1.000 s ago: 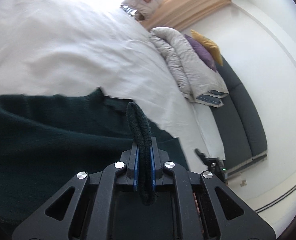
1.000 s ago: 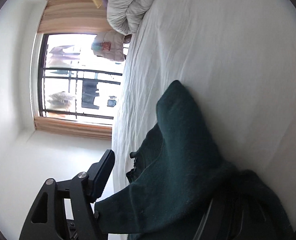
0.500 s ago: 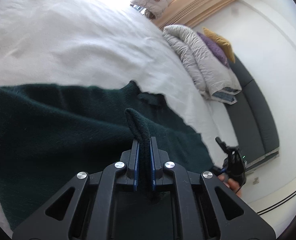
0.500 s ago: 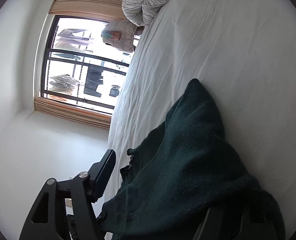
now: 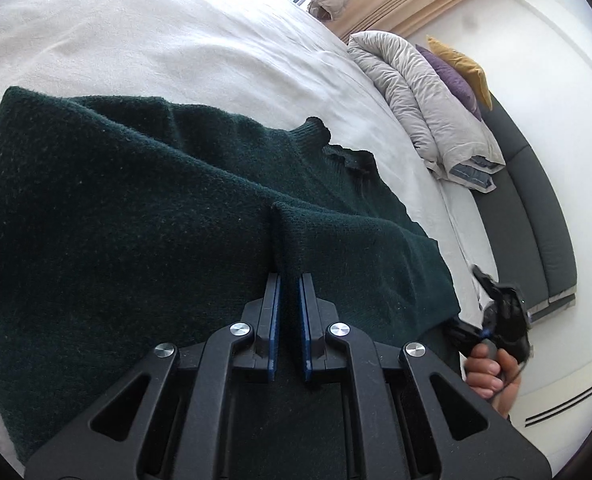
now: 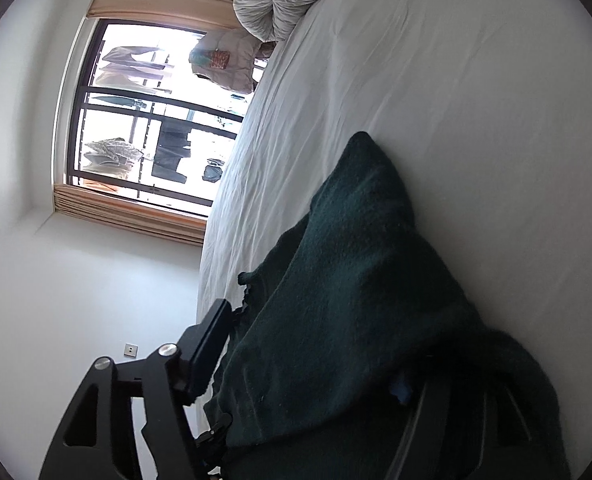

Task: Fold small clothes
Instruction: 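Fold the sweater side edge inward with the left tool and release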

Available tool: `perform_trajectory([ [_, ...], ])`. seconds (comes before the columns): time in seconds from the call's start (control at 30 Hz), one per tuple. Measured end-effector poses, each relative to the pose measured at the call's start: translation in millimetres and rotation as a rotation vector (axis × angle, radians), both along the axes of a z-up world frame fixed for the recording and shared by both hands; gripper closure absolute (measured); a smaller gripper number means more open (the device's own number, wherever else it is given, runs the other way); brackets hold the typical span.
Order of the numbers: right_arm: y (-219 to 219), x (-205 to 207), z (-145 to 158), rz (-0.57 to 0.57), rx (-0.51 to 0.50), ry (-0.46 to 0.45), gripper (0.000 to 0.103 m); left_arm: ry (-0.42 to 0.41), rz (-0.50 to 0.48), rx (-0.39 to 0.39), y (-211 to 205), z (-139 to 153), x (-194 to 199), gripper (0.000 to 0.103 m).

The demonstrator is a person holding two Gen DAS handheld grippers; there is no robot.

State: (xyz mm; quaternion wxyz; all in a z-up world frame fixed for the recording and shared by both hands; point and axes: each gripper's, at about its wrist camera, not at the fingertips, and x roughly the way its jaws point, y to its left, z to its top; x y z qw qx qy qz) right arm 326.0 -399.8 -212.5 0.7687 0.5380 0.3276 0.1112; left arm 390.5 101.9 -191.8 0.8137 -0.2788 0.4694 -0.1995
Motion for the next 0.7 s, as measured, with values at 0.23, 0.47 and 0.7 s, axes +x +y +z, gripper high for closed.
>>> perform_trajectory([
  [0.23,-49,-65,11,-0.137,0.194,-0.035,0.013,0.003,0.000,0.006,-4,0,2,0.095],
  [0.47,-53,-86,45,-0.140,0.082,-0.072,0.013,0.006,0.027,0.081,0,19,-13,0.094],
  [0.7,7,-43,42,0.023,0.063,0.001,0.015,-0.180,-0.004,0.140,-32,77,-21,0.094],
])
